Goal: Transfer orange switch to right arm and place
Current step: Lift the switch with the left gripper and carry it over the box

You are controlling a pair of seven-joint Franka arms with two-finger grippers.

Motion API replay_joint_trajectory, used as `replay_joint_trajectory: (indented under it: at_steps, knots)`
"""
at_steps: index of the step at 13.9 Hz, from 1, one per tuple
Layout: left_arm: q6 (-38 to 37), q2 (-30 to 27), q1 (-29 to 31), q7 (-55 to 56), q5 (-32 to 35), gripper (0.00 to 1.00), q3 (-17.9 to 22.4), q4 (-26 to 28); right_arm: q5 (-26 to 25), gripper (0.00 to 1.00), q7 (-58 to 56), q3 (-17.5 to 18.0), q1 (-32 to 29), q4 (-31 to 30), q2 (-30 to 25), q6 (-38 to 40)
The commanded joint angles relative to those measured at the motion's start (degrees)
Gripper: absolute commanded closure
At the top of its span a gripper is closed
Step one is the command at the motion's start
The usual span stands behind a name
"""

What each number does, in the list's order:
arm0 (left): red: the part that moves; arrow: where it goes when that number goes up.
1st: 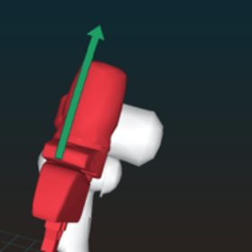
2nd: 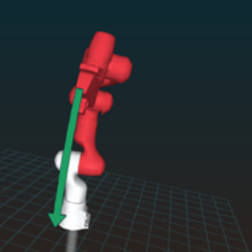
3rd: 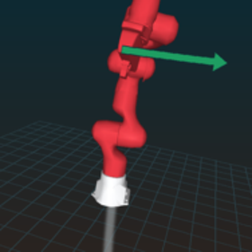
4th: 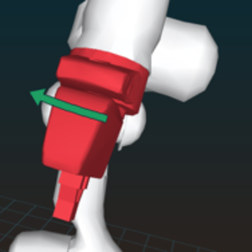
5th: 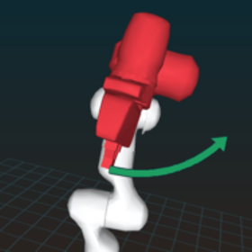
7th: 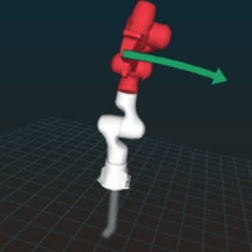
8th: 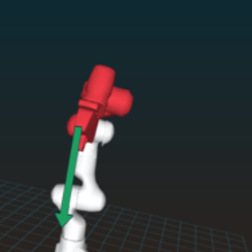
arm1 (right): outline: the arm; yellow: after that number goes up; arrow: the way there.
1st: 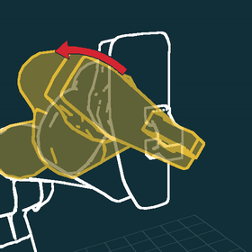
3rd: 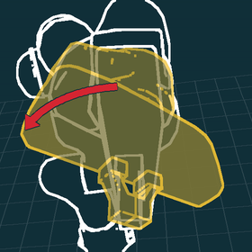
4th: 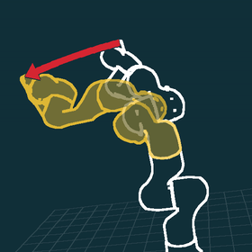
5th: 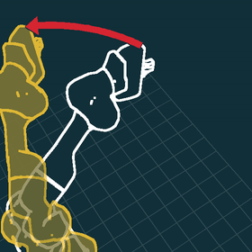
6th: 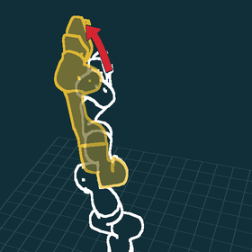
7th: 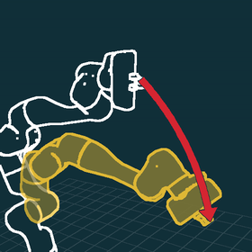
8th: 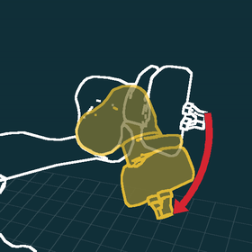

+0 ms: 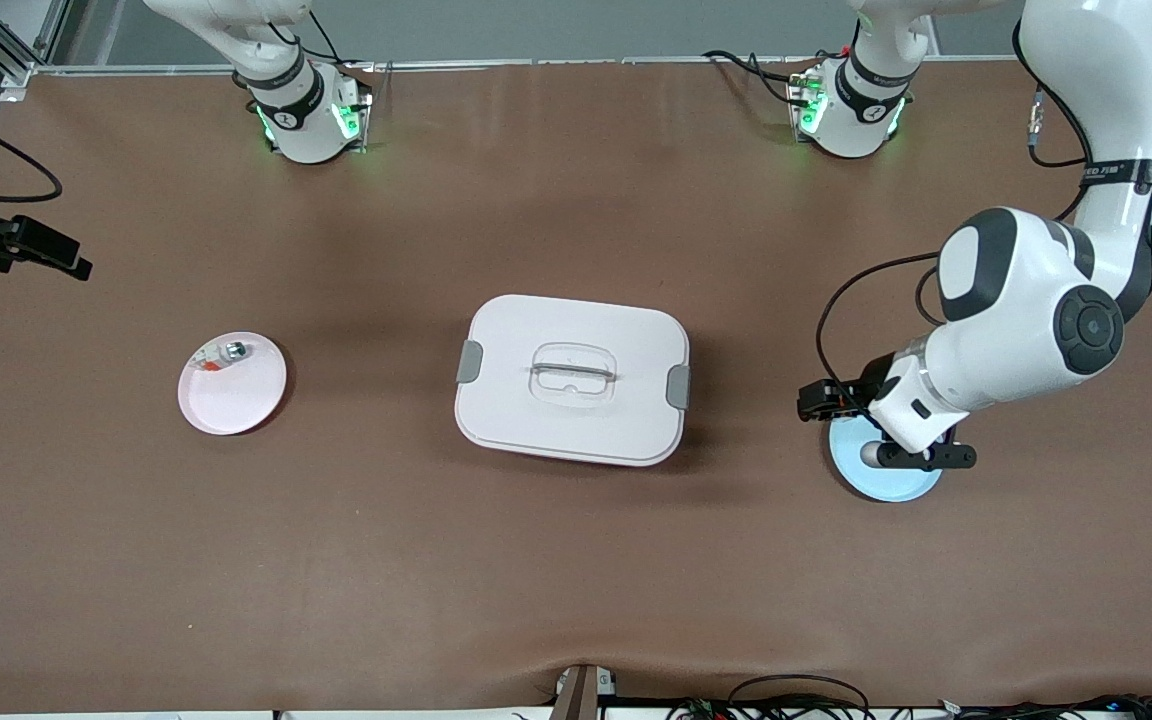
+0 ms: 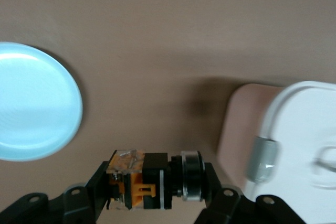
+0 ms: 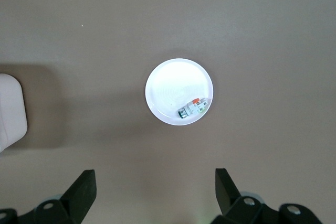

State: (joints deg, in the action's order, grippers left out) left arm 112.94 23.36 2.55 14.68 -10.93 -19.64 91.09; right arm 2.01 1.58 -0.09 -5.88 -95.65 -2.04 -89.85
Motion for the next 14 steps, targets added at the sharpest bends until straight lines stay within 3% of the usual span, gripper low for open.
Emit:
replay_joint_trajectory:
  at_steps: [1, 3, 5, 9, 14]
  knots:
    - [-2.8, -0.3, 0.0, 5.8, -3.6, 0.96, -2.0, -2.8, -0.7, 0.00, -0.2, 1.0, -1.1, 1.6, 0.6, 1.2]
    - [-2.8, -0.3, -0.1, 10.9, -6.0, 0.97, -4.2, -3.8, -0.7, 0.00, -0.1, 1.0, -1.1, 1.6, 0.7, 1.2]
    - [-2.8, -0.2, -0.4, 18.9, -6.2, 0.99, -6.5, -5.6, -0.3, 0.00, 0.0, 0.9, -1.3, 2.1, 4.8, 1.2]
    - [-2.6, 0.5, -1.0, 33.5, -9.6, 0.99, -11.1, -8.6, -0.3, 0.00, -0.3, 1.0, -2.5, 2.6, 7.7, 1.2]
    - [-0.7, 4.1, -8.9, 54.8, -9.7, 0.99, -11.2, -15.4, 1.4, 0.00, 0.7, 1.5, -0.8, 2.0, 7.6, 3.5]
